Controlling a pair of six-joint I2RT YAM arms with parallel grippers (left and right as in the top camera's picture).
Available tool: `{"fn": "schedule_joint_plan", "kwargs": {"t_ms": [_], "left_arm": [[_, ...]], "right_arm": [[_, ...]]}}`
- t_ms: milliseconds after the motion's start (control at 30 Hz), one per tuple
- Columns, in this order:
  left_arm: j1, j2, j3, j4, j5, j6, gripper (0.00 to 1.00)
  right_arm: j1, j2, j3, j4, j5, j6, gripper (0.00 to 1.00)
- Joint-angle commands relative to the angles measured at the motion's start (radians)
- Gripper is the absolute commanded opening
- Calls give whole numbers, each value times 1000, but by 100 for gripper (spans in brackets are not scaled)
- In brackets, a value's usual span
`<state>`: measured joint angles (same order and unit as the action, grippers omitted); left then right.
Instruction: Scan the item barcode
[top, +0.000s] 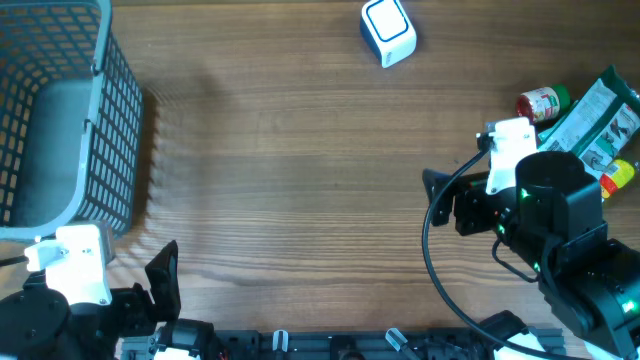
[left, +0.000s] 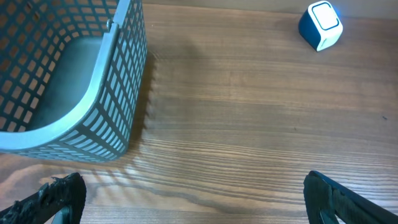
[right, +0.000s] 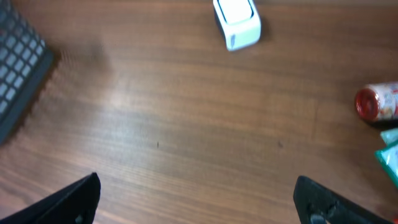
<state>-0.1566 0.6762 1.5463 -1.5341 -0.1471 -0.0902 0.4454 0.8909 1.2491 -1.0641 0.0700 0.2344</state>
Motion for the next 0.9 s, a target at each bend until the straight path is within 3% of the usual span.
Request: {"fn": "schedule_joint_plan", "kwargs": {"t_ms": [0,400,533,633,867], "left_arm": [[3,0,0,2,5,12,100],[3,0,0,2,5,12,100],[3,0,0,2,5,12,100],[3,0,0,2,5,12,100],[3,0,0,2,5,12,100]], "right_arm": [[6,15,-8,-13,-22,11,100],[6,175,-8,-25,92,-97,100],[-28,100,-50,127,91,-222,100],[-103,-45,-204,348,13,-235,100],[-177,-422,-700,660,-111,-230,100]]}}
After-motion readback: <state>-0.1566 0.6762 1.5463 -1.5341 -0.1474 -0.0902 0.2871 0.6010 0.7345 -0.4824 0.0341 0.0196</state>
